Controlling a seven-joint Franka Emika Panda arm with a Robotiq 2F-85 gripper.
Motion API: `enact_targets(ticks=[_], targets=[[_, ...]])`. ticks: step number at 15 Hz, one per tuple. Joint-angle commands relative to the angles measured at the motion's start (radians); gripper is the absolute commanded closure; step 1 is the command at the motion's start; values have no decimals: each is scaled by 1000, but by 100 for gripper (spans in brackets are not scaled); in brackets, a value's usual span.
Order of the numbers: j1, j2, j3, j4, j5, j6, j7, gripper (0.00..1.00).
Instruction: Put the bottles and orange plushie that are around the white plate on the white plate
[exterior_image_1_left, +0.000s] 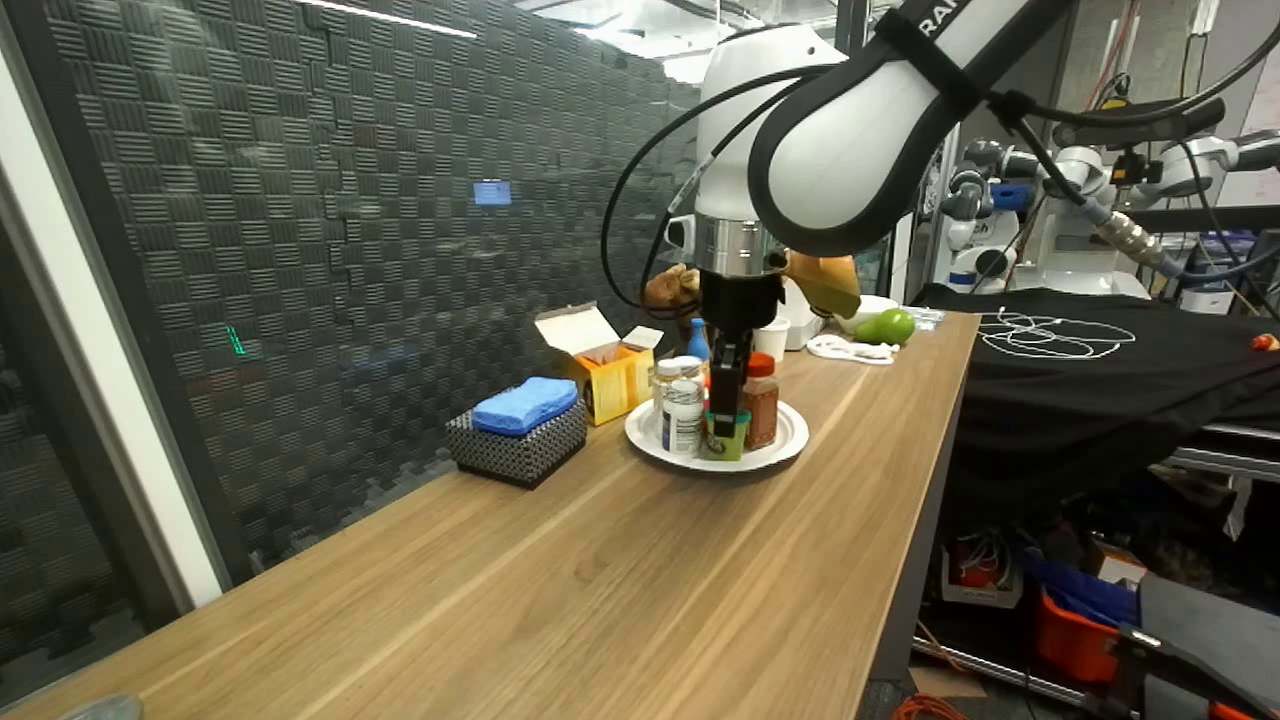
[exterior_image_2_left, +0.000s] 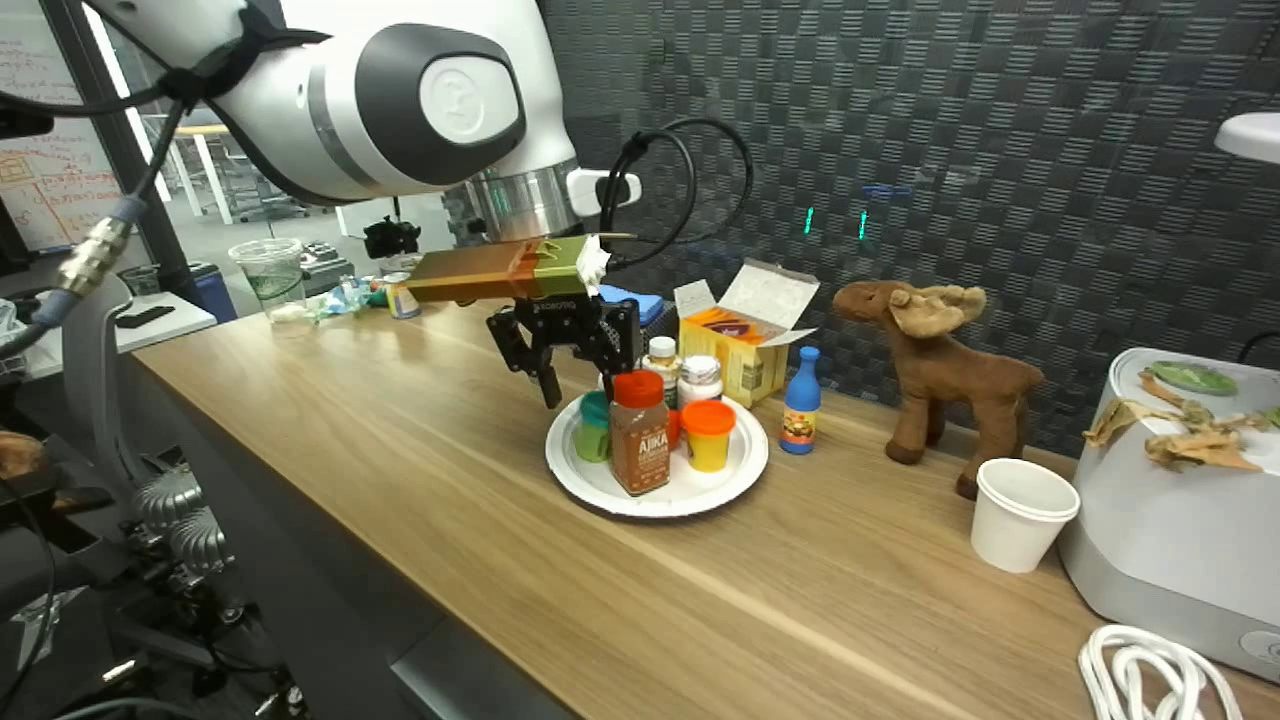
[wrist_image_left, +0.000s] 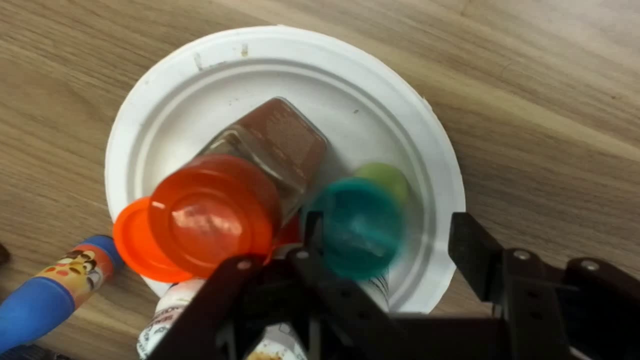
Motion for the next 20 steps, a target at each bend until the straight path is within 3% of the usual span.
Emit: enact_targets(ticks=[1,15,20], targets=[[-10,-29,2,-22,-9,40,-6,1],[-7,-112,4,-18,-19,47,-12,0],[-19,-112,-5,64,42,-69,-6,0]])
